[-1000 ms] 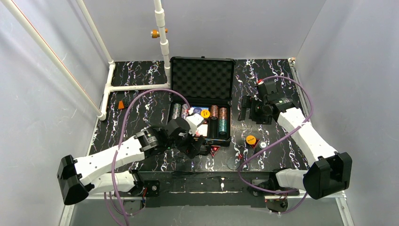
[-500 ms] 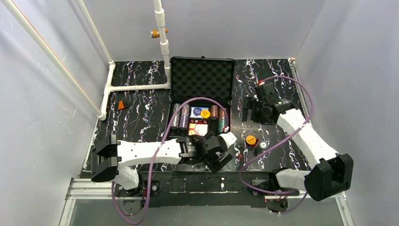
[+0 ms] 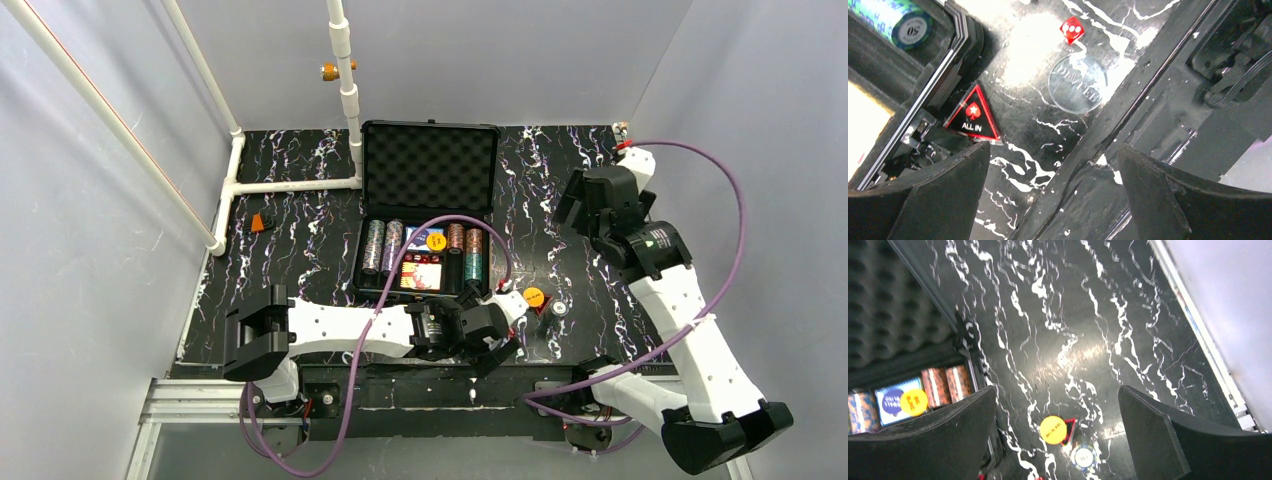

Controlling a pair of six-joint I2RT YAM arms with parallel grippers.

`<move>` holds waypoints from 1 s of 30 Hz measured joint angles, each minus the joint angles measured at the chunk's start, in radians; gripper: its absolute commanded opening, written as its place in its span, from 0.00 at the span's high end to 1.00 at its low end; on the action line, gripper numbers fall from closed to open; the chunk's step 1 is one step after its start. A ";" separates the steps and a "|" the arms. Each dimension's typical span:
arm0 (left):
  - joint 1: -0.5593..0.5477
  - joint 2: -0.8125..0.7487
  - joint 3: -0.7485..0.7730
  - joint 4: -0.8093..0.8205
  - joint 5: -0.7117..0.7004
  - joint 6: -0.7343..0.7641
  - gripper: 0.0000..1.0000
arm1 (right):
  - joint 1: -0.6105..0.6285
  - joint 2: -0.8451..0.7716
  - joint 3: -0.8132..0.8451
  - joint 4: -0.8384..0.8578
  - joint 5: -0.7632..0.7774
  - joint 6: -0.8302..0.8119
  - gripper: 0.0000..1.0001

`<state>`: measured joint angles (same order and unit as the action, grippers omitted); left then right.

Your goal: Pack up texas hold em set

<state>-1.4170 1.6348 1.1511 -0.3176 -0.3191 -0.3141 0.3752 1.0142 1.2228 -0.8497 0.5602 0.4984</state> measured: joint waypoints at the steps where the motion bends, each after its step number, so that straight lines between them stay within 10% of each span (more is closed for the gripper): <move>1: -0.001 0.002 -0.002 0.015 -0.001 0.002 0.02 | 0.000 -0.003 0.014 0.007 0.021 0.001 0.00; 30: -0.013 0.323 0.246 -0.108 -0.045 -0.201 0.02 | 0.000 -0.045 0.071 0.098 0.074 0.015 0.00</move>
<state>-1.4300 1.9575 1.3975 -0.4255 -0.3645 -0.5156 0.3752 0.9691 1.2942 -0.7517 0.6342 0.5133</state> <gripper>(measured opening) 0.982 0.997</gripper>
